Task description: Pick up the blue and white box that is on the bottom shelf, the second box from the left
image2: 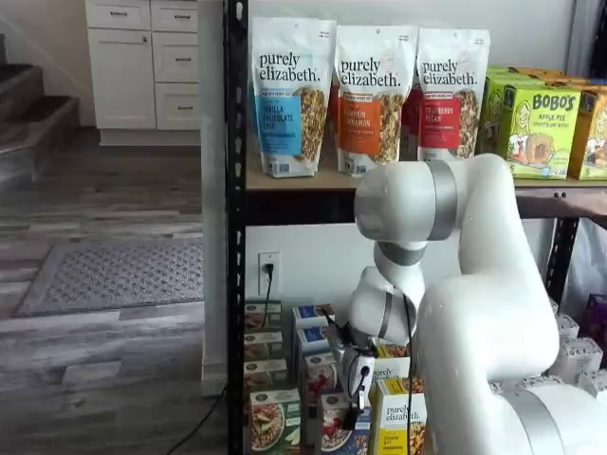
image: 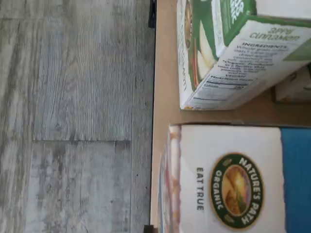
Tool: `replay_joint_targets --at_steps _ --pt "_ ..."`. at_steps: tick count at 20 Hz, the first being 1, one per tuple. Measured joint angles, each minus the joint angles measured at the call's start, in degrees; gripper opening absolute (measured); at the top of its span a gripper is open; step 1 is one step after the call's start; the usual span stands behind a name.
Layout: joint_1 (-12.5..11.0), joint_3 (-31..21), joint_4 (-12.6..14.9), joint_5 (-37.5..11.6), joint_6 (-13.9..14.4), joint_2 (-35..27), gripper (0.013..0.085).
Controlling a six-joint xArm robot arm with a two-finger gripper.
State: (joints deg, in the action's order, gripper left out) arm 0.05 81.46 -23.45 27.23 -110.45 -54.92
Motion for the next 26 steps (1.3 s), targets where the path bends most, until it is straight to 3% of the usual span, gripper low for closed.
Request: replay_joint_targets --at_steps 11,19,26 --pt "-0.1 -0.9 -1.1 -0.6 -1.2 0.4 0.065" --pt "-0.3 -1.3 -0.9 -0.2 -1.2 0.8 0.045" --pt "-0.3 -1.7 1.6 0.1 1.1 1.1 0.045"
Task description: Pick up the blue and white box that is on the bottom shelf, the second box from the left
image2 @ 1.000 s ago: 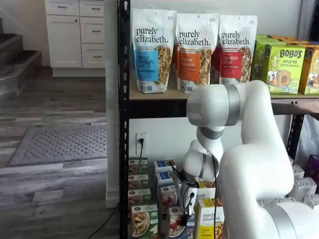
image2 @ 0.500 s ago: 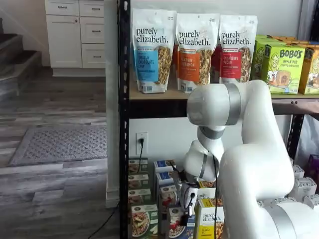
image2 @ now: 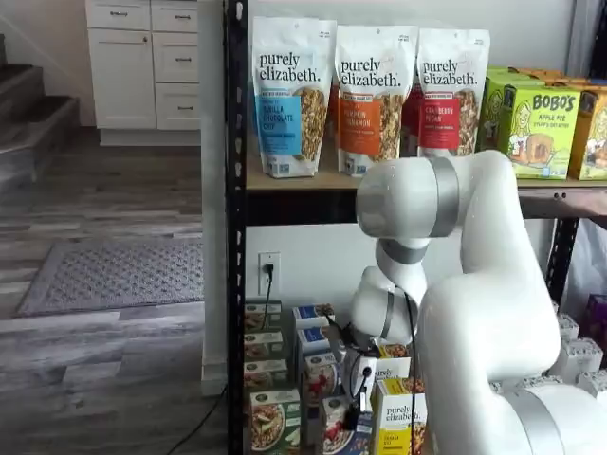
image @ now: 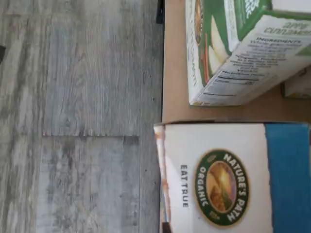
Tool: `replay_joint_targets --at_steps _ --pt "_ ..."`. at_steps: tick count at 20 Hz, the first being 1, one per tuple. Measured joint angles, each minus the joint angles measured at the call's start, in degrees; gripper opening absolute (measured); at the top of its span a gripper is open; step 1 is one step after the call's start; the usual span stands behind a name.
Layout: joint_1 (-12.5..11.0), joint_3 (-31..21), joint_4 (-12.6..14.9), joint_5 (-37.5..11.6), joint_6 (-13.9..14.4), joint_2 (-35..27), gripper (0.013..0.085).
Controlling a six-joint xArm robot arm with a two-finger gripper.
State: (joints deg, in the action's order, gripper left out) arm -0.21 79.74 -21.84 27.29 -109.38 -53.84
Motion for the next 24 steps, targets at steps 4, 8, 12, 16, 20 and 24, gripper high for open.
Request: replay_joint_targets --at_steps 4,8,12,16,20,24 --pt "0.2 -1.1 0.2 0.1 0.3 0.8 0.045" --pt "0.4 -3.7 -1.7 -0.6 -1.4 2.6 0.045" --pt "0.6 -7.8 -4.5 -1.8 -3.9 5.4 0.045" --pt "0.7 -11.5 -5.8 -2.8 -5.2 7.9 0.045" --pt "1.1 -16.4 -6.7 -4.3 -6.0 11.2 0.045" --pt "1.7 -21.3 -7.3 -5.4 -6.2 14.9 0.045"
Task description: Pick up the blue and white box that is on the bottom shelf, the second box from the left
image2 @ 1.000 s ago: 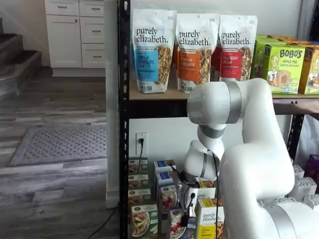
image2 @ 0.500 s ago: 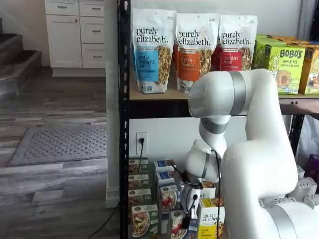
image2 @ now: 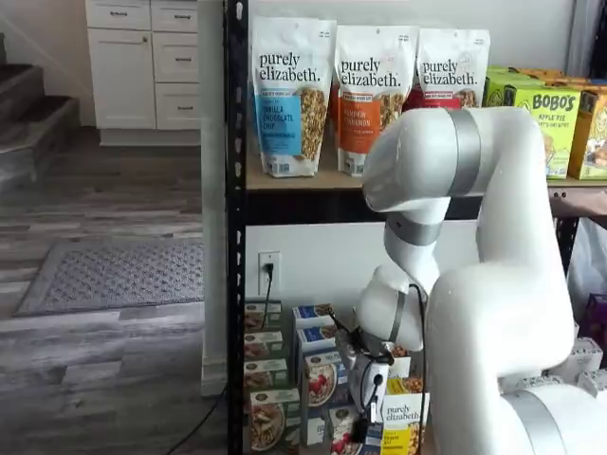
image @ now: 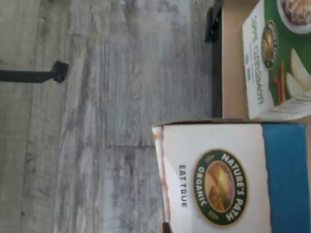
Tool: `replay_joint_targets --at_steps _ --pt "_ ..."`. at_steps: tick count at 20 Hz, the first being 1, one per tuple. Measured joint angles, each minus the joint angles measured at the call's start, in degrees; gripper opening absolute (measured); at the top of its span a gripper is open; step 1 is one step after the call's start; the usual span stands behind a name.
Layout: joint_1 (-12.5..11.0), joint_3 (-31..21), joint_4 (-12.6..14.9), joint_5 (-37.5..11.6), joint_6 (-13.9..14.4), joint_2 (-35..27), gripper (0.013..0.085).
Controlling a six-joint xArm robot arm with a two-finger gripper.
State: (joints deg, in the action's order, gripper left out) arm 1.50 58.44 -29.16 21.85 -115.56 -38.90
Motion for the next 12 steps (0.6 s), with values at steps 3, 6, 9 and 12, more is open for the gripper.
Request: replay_joint_targets --at_steps 3,6,9,12 --pt "0.8 -3.8 -0.9 -0.8 -0.1 3.2 0.045" --pt "1.9 -7.5 -1.3 -1.9 0.5 6.5 0.045" --pt "2.7 -10.7 0.1 -2.4 2.5 9.5 0.045" --pt "3.8 -14.2 1.3 -2.7 4.7 13.2 0.045"
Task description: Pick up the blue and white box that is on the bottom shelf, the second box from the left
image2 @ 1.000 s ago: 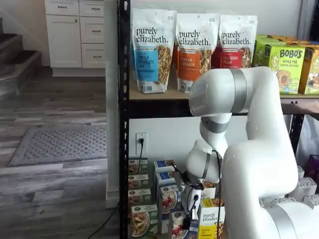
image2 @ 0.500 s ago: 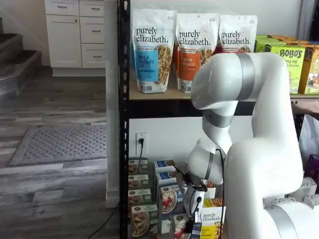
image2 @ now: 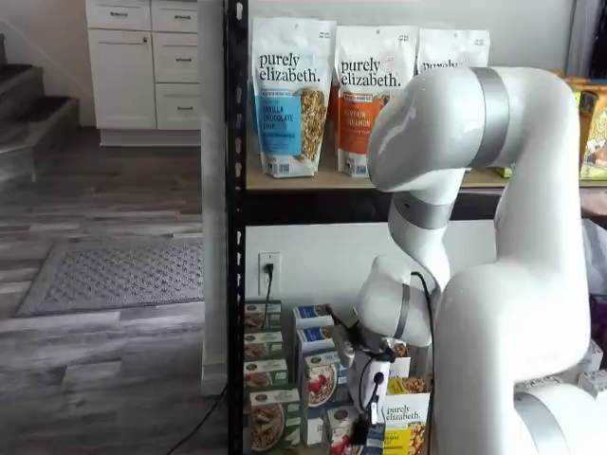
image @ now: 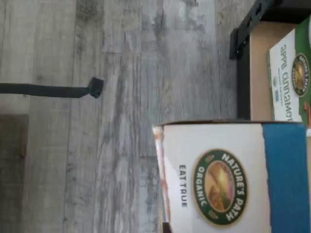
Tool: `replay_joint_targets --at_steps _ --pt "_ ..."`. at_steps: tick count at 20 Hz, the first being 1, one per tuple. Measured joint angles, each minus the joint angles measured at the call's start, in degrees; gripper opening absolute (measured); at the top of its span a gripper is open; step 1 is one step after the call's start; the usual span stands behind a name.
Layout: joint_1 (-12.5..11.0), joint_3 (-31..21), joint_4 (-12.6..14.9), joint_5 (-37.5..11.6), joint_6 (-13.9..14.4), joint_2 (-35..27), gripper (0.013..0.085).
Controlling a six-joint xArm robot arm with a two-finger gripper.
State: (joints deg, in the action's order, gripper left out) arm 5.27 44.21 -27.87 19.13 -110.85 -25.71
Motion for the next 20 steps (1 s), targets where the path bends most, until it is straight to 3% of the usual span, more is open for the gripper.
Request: replay_joint_targets --at_steps 4,13,20 --pt "0.6 -2.2 -0.3 0.0 0.5 2.7 0.045" --pt "1.2 -9.7 7.4 3.6 8.9 14.6 0.045" --pt "1.2 -13.4 10.8 6.7 12.5 21.8 0.045"
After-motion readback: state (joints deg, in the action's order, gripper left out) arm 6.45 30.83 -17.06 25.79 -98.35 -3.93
